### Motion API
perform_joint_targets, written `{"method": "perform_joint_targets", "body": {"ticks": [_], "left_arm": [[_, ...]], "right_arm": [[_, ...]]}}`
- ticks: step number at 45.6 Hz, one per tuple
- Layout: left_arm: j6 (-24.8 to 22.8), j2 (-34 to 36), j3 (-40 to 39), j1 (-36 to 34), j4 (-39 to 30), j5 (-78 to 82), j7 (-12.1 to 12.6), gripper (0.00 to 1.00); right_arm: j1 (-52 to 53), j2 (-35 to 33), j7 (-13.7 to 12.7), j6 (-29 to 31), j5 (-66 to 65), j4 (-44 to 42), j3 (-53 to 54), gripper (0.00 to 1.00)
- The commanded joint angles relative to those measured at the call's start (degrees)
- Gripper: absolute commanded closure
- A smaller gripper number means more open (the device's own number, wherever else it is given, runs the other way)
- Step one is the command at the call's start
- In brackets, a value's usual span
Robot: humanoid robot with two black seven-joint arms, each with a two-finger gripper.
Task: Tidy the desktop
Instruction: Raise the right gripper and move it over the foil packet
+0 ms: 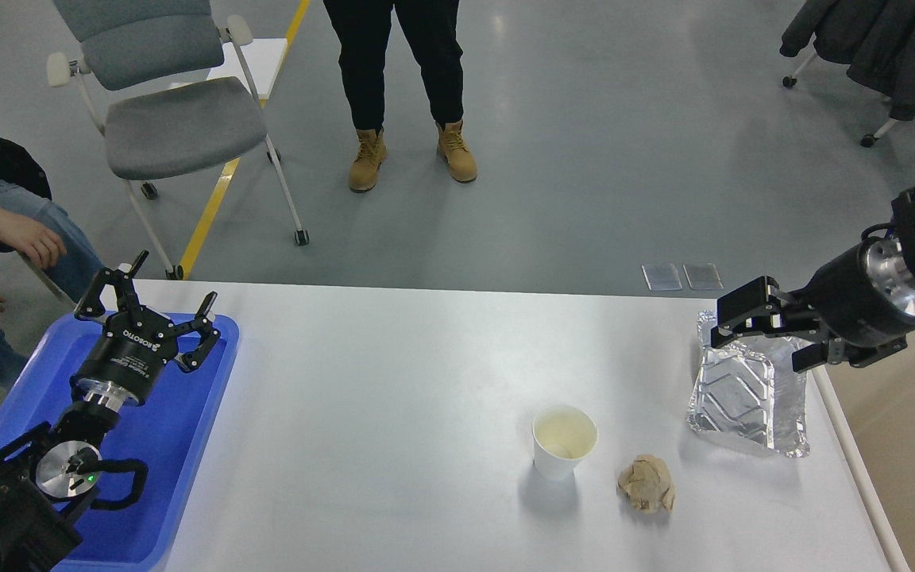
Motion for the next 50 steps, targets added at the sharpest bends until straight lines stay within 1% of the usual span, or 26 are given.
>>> {"method": "perform_joint_targets", "body": {"ticks": [1, 7, 13, 17, 39, 45, 50], "left_arm": [[0.0, 0.1, 0.0, 0.0, 0.0, 0.0, 0.0, 0.01], [0.0, 0.0, 0.1, 0.0, 0.0, 0.0, 0.0, 0.01], [0.0, 0.1, 0.1, 0.0, 0.0, 0.0, 0.0, 0.01], [0.0, 0.0, 0.0, 0.0, 0.0, 0.0, 0.0, 0.01], [0.0, 0.1, 0.0, 0.0, 0.0, 0.0, 0.0, 0.01], [0.0, 0.0, 0.0, 0.0, 0.0, 0.0, 0.0, 0.01], [0.0, 0.0, 0.1, 0.0, 0.0, 0.0, 0.0, 0.01]], "right_arm": [[-2.2, 1.7, -0.4, -7.3, -3.9, 0.5, -0.4, 0.00], [-1.4, 1.7, -0.4, -7.6, -9.6, 0.4, 3.0, 0.00], [-1.0, 1.8, -0.3, -7.4, -15.6, 0.3, 3.9, 0.00], [-0.9, 2.4, -0.4, -7.2, -17.3, 0.1, 4.4, 0.00], [-1.5, 3.1, -0.5, -6.1, -16.5, 0.3, 4.4, 0.00], [-1.9, 4.7, -0.5, -6.1, -15.4, 0.2, 5.3, 0.00], [-3.6, 6.2, -0.6, -6.4, -11.6, -0.1, 6.7, 0.00]]}}
